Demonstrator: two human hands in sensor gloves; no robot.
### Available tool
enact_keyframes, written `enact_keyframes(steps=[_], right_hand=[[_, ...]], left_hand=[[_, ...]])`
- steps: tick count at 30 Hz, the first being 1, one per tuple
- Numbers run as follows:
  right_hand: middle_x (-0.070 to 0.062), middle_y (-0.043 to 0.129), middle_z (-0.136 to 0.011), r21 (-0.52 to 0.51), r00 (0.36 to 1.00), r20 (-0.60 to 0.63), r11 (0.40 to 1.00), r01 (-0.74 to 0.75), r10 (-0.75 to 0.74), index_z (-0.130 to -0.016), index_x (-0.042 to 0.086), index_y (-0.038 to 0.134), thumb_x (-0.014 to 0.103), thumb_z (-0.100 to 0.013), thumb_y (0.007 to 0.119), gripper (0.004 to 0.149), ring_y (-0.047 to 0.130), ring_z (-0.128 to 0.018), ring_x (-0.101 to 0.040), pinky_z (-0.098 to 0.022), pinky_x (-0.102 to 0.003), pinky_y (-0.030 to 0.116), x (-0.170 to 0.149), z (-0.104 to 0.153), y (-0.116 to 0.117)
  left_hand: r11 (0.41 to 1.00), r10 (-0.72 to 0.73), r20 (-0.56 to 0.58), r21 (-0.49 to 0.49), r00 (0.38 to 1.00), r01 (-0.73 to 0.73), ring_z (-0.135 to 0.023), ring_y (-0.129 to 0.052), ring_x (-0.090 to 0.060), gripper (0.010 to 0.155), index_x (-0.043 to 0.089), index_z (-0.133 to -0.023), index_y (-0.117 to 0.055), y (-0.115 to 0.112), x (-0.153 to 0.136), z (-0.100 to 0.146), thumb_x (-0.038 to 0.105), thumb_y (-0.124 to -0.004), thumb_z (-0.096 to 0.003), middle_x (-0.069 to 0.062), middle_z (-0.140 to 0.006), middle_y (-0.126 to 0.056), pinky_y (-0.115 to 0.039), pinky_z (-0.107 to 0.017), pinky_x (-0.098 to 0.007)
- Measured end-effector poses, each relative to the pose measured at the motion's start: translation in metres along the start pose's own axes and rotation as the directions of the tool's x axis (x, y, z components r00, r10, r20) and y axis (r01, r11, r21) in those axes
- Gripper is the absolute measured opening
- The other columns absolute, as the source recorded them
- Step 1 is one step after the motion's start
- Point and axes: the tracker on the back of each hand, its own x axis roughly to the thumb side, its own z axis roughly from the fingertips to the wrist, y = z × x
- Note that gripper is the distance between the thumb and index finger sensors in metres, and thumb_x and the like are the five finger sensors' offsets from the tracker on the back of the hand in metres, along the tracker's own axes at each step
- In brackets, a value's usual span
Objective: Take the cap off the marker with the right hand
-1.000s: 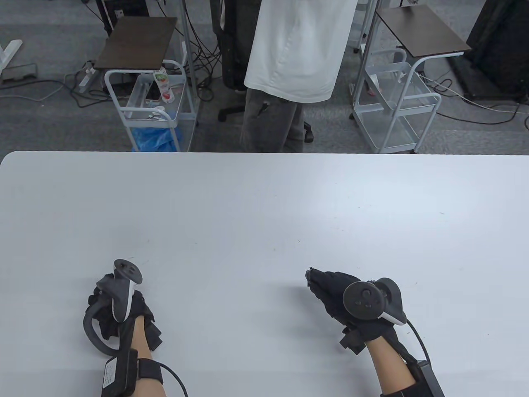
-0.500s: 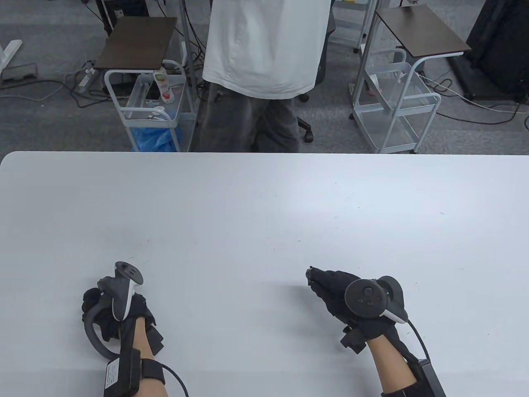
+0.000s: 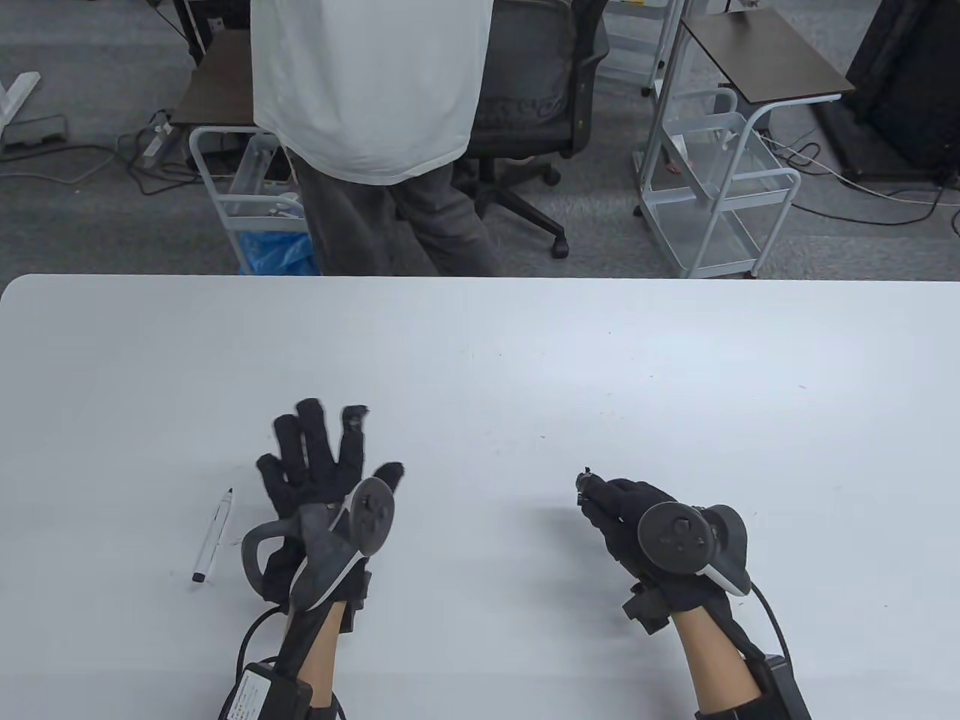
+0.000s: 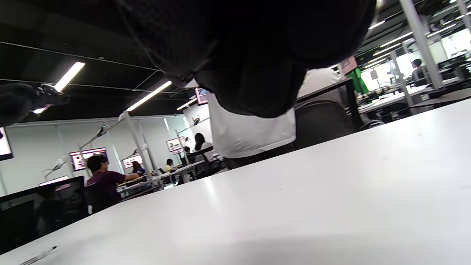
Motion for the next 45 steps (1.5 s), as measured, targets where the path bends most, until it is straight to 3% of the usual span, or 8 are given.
enact_keyframes(steps=[6,14,19,23,31,35,40,45], right_hand=[[-0.009,0.092,-0.086,0.0,0.994,-0.097,0.999,-0.044,0.044,-0.095,0.015,0.082,0.032,-0.055,0.076,0.045,0.093,-0.065,-0.024,-0.047,-0.036,0.081,-0.007,0.0,0.004],[-0.018,0.09,-0.089,-0.11,0.927,-0.347,0.976,-0.19,0.142,-0.099,0.005,0.079,0.022,-0.057,0.071,0.046,0.091,-0.067,-0.03,-0.048,-0.039,0.08,-0.034,-0.005,-0.032],[-0.017,0.092,-0.087,0.027,0.731,-0.603,0.924,-0.381,0.318,-0.098,0.006,0.08,0.023,-0.056,0.073,0.046,0.093,-0.065,-0.028,-0.047,-0.038,0.081,-0.103,-0.009,-0.06],[-0.015,0.094,-0.086,0.219,0.554,-0.701,0.874,-0.433,0.45,-0.096,0.009,0.083,0.025,-0.055,0.076,0.044,0.094,-0.065,-0.027,-0.047,-0.038,0.081,-0.146,-0.002,-0.054],[-0.014,0.093,-0.089,0.363,0.437,-0.695,0.804,-0.471,0.57,-0.096,0.01,0.083,0.024,-0.056,0.075,0.044,0.092,-0.07,-0.029,-0.05,-0.04,0.08,-0.18,0.004,-0.023],[-0.01,0.093,-0.089,0.508,0.32,-0.624,0.681,-0.527,0.713,-0.091,0.014,0.085,0.03,-0.054,0.078,0.041,0.093,-0.07,-0.026,-0.047,-0.035,0.081,-0.183,0.0,-0.015],[-0.013,0.093,-0.088,0.503,0.337,-0.627,0.695,-0.513,0.703,-0.092,0.011,0.086,0.032,-0.053,0.08,0.044,0.093,-0.068,-0.027,-0.047,-0.036,0.081,-0.182,-0.002,-0.017],[-0.018,0.084,-0.1,0.433,0.389,-0.662,0.751,-0.499,0.64,-0.103,0.009,0.075,0.035,-0.054,0.078,0.056,0.087,-0.078,-0.034,-0.054,-0.043,0.077,-0.165,-0.007,-0.045]], left_hand=[[0.956,0.007,0.117,-0.293,0.993,0.028,-0.119,-0.005,-0.037,0.084,0.039,-0.119,-0.015,-0.067,0.004,-0.015,0.072,-0.039,-0.046,-0.007,-0.127,0.001,-0.018,-0.088,-0.065],[0.956,0.066,0.107,-0.291,0.992,-0.032,-0.119,-0.002,-0.038,0.085,0.038,-0.121,-0.016,-0.065,0.0,-0.014,0.073,-0.039,-0.047,-0.008,-0.128,0.0,-0.018,-0.088,-0.066],[0.957,0.062,0.111,-0.29,0.992,-0.028,-0.117,0.002,-0.039,0.084,0.039,-0.117,-0.007,-0.064,0.005,-0.013,0.072,-0.04,-0.0479,-0.008,-0.125,0.008,-0.017,-0.088,-0.066],[0.947,0.052,0.108,-0.322,0.993,-0.014,-0.114,0.007,-0.039,0.084,0.038,-0.116,-0.004,-0.064,0.008,-0.015,0.072,-0.04,-0.0484,-0.008,-0.123,0.012,-0.015,-0.087,-0.065],[0.935,0.013,0.103,-0.354,0.995,0.024,-0.112,0.009,-0.04,0.084,0.037,-0.117,-0.005,-0.07,0.008,-0.017,0.071,-0.042,-0.0491,-0.008,-0.121,0.013,-0.015,-0.087,-0.065],[0.935,0.013,0.101,-0.355,0.995,0.023,-0.112,0.009,-0.039,0.084,0.037,-0.117,-0.005,-0.07,0.008,-0.017,0.071,-0.042,-0.0489,-0.008,-0.121,0.013,-0.015,-0.087,-0.065],[0.934,0.014,0.102,-0.357,0.995,0.024,-0.112,0.009,-0.039,0.084,0.037,-0.117,-0.006,-0.07,0.007,-0.017,0.071,-0.042,-0.0487,-0.008,-0.122,0.012,-0.014,-0.086,-0.066],[0.938,0.017,0.103,-0.347,0.995,0.02,-0.112,0.009,-0.039,0.084,0.037,-0.118,-0.007,-0.07,0.006,-0.017,0.071,-0.042,-0.0487,-0.008,-0.122,0.012,-0.014,-0.086,-0.066]])
